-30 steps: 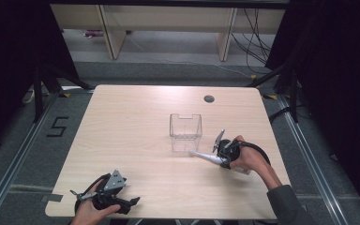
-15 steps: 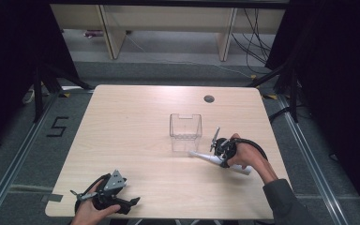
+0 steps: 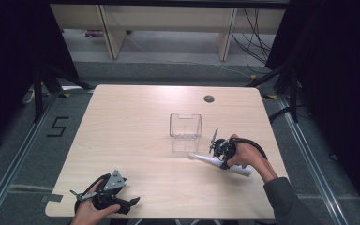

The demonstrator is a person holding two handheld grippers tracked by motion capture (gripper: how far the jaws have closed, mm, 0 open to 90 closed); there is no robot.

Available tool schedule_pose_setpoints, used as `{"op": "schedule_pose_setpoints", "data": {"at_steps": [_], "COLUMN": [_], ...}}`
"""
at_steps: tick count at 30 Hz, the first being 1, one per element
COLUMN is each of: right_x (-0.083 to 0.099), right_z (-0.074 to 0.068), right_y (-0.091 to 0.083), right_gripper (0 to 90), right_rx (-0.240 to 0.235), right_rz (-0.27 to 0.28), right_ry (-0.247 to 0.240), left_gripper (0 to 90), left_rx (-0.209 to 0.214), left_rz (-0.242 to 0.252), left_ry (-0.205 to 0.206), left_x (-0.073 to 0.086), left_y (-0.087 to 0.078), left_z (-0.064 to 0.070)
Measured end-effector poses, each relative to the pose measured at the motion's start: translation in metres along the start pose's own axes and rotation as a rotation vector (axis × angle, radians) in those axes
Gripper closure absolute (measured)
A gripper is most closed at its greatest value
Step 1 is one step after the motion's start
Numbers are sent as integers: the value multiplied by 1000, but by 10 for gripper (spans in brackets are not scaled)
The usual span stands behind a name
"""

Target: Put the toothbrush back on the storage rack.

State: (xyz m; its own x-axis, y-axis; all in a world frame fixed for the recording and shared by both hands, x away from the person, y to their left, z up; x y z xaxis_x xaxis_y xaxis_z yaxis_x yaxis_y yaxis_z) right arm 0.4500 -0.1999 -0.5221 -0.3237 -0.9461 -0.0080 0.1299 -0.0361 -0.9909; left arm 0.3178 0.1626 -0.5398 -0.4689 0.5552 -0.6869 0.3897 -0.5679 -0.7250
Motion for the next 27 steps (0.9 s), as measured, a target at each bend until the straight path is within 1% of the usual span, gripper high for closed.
{"op": "schedule_pose_setpoints", "data": {"at_steps": [2, 3, 5, 6, 7, 8, 9, 10, 11, 12, 14, 15, 16, 17, 19, 20, 21, 22, 23, 24, 25, 26, 27], "right_x": [1, 2, 3, 5, 5, 7, 7, 7, 9, 10, 12, 12, 12, 12, 12, 11, 11, 12, 13, 13, 13, 13, 12], "right_z": [0, 1, -1, -2, -2, -5, -4, -4, -8, -8, -13, -14, -16, -16, -16, -15, -15, -15, -13, -13, -13, -12, -10], "right_y": [-3, -3, -4, -8, -8, -12, -13, -13, -17, -18, -27, -29, -33, -33, -40, -45, -45, -52, -55, -55, -57, -61, -61], "right_gripper": [665, 665, 666, 666, 666, 666, 666, 666, 666, 666, 666, 666, 666, 666, 666, 666, 666, 666, 666, 666, 666, 666, 666], "right_rx": [2, 0, 1, 18, 18, 32, 36, 36, 36, 40, 46, 37, 39, 39, 32, 42, 42, 57, 60, 60, 58, 53, 59], "right_rz": [1, 17, 24, 39, 39, 54, 71, 71, 71, 99, 143, 176, 193, 193, 247, 328, 328, 376, 406, 406, 440, 496, 532], "right_ry": [7, -4, 5, 10, 10, 17, -14, -14, 34, 12, 39, 24, 58, 58, 53, 54, 54, 108, 126, 126, 155, 181, 194], "left_gripper": [150, 150, 150, 150, 150, 150, 150, 150, 150, 150, 150, 150, 150, 150, 150, 150, 150, 150, 150, 150, 150, 150, 150], "left_rx": [0, 0, 0, 0, 0, 0, 0, 0, 0, 0, -1, -1, -1, -1, -2, -2, -2, -2, -3, -3, -2, -3, -3], "left_rz": [1, 0, 0, -1, -1, 0, 0, 0, -1, 0, -3, -3, -4, -4, -3, -1, -1, -3, -3, -3, -4, -3, -4], "left_ry": [-2, 0, 0, 0, 0, -1, -1, 0, 0, -1, 1, 0, 1, 1, 1, -1, -1, 2, 2, 2, 3, 2, 2], "left_x": [0, 0, 0, 0, 0, 0, 0, 0, 0, 0, 0, 0, 0, 0, 0, 0, 0, 0, 0, 0, 0, 0, 0], "left_y": [0, 0, 0, 0, 0, 0, 0, 0, 0, 0, 0, 0, 0, 0, 0, 0, 0, 0, 0, 0, 0, 0, 0], "left_z": [0, 0, 0, 0, 0, 0, 0, 0, 0, 0, 0, 0, 0, 0, 0, 0, 0, 0, 0, 0, 0, 0, 0]}}
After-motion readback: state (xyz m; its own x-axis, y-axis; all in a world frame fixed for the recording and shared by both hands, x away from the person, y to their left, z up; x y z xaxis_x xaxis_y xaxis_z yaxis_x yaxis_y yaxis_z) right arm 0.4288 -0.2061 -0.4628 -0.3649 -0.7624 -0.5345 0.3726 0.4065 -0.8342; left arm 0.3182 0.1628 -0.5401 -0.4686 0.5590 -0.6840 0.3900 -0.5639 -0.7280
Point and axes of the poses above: each handheld gripper's, and its own axes: y roughly forward along the jaws, x roughly out of its underside, z roughly to its right, the point moved 5 cm from there along y, roughly forward along the jaws, and after that the axes turned 4 degrees about x, right-handed, at the moved point
